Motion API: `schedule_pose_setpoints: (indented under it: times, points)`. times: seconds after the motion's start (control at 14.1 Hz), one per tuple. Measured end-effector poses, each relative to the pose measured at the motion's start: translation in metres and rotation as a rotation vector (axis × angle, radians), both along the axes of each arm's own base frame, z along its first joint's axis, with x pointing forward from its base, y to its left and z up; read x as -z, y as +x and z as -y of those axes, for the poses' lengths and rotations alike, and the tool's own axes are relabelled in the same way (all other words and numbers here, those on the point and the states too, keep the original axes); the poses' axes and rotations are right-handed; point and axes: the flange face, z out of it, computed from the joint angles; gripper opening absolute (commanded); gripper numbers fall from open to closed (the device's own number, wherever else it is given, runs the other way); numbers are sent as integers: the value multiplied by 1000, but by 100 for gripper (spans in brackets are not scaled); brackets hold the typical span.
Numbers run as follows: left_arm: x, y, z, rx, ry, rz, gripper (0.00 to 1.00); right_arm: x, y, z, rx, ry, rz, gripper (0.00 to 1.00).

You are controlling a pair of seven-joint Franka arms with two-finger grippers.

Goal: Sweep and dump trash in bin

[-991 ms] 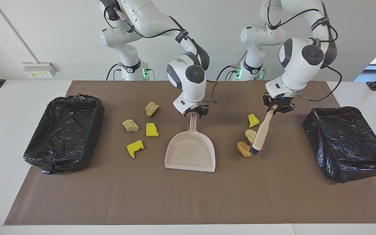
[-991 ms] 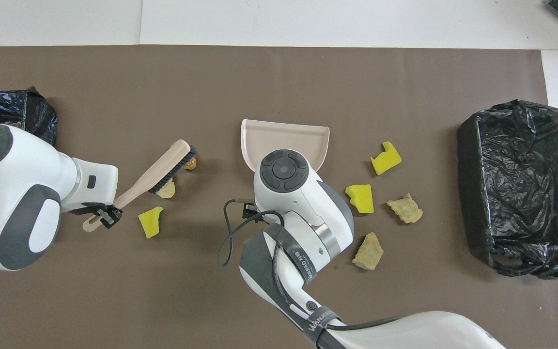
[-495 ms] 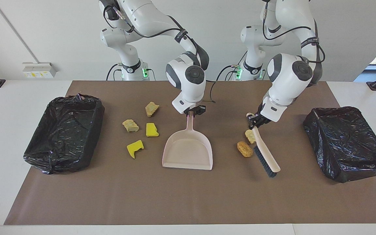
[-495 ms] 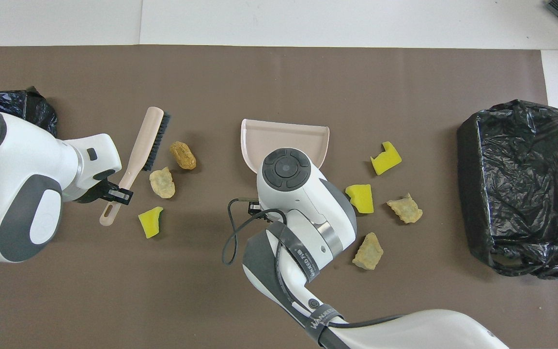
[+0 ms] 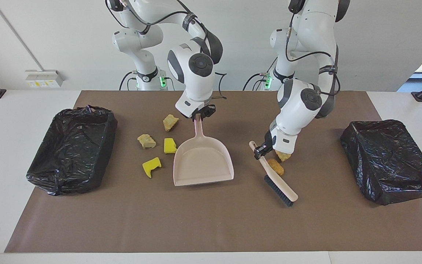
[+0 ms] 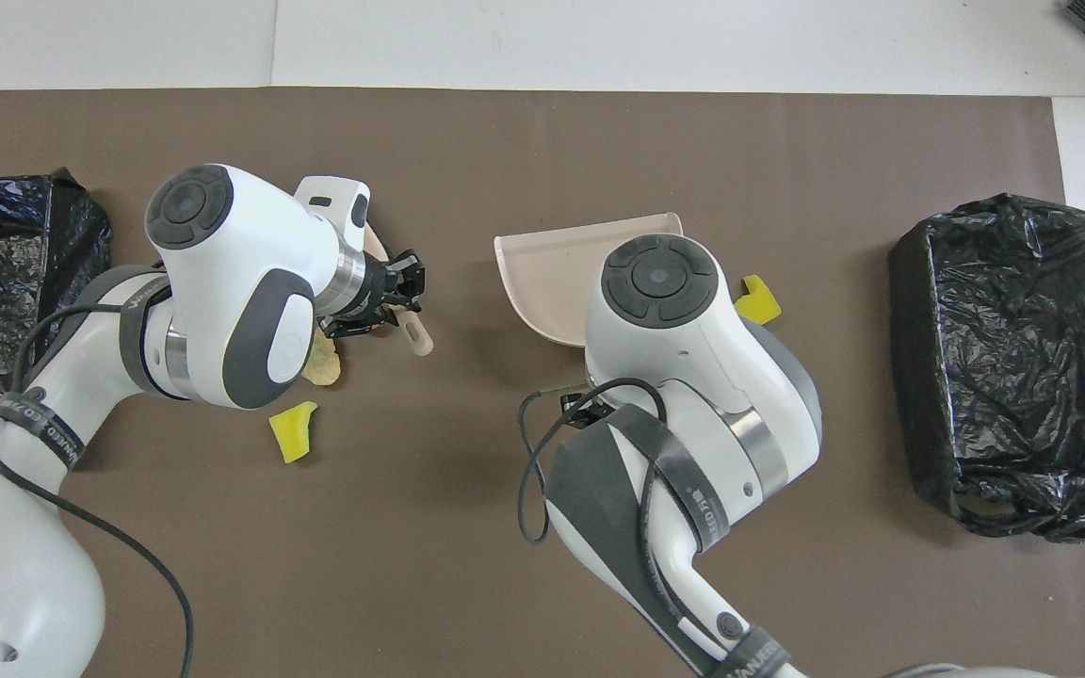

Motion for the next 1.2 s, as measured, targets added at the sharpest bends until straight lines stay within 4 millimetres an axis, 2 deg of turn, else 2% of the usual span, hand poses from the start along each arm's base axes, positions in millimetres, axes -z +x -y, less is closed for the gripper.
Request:
schedule_pose_setpoints:
  times: [0.21, 0.42, 0.57, 0.71, 0.85, 0.92, 1.06, 1.2]
  points:
    - [6, -33, -6, 74, 50, -144, 0, -7, 5, 26, -198, 18, -29, 0]
    - [2, -77, -18, 116, 101, -250, 0, -20, 17, 81, -391, 59, -59, 0]
    - [-14, -96, -24, 128, 118, -266, 0, -23, 21, 115, -582, 117, -82, 0]
    - [-44, -105, -26, 137, 118, -235, 0, -15, 23, 136, -750, 171, -115, 0]
    - [-76, -123, -31, 190, 123, -236, 0, -7, 24, 142, -916, 216, -120, 0]
    - [-84, -133, -35, 222, 126, -248, 0, -2, 24, 140, -1003, 229, -96, 0]
    - [-80, -149, -50, 285, 120, -253, 0, 13, 15, 135, -1139, 231, -31, 0]
    - [-59, -158, -83, 324, 121, -234, 0, 26, -4, 131, -1198, 224, -15, 0]
